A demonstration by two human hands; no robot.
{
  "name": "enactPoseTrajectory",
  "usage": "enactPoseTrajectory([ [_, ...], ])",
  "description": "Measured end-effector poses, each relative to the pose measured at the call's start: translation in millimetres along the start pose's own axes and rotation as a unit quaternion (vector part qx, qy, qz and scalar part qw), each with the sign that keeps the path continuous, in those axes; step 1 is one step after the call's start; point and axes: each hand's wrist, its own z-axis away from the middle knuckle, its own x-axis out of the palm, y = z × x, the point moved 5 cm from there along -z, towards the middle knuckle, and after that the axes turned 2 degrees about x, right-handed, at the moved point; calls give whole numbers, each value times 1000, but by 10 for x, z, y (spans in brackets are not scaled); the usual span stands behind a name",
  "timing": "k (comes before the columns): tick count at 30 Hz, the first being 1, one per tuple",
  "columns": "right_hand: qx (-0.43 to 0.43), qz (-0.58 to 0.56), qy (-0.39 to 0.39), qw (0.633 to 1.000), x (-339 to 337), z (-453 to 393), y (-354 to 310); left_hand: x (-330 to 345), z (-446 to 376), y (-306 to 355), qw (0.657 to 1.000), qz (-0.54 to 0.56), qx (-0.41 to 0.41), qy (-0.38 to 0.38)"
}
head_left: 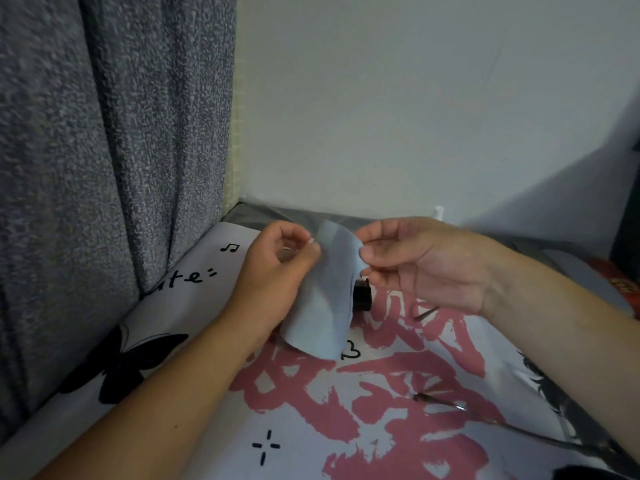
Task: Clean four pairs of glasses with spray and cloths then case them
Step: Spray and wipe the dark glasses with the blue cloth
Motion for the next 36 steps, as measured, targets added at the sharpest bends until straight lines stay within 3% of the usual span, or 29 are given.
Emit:
enactPoseTrajectory([
  [2,-28,3,19,999,23,19,-58,-7,17,90,996,-19,85,2],
  [4,-45,14,24,999,72,34,-89,16,56,151,990,33,126,-47],
  [8,-62,47,23,997,162,34,-90,196,165,131,974,67,96,-193],
  [12,-66,59,1,996,207,35,-115,163,114,82,974,133,31,-183],
  [15,-59,72,-30,995,223,57,-144,140,133,108,943,222,-35,-247],
  [21,-48,107,-54,992,327,25,-136,168,185,166,941,175,-10,-291],
  [25,-64,121,-1,991,326,-43,-125,122,149,132,952,155,-14,-263],
  [31,-15,104,-64,992,273,4,-127,56,98,173,937,222,-42,-267],
  [34,-44,39,-94,994,213,81,-221,-124,-50,146,950,269,-65,-140],
  [36,-65,-12,-118,991,179,156,-300,-286,-164,95,968,241,-58,-41],
])
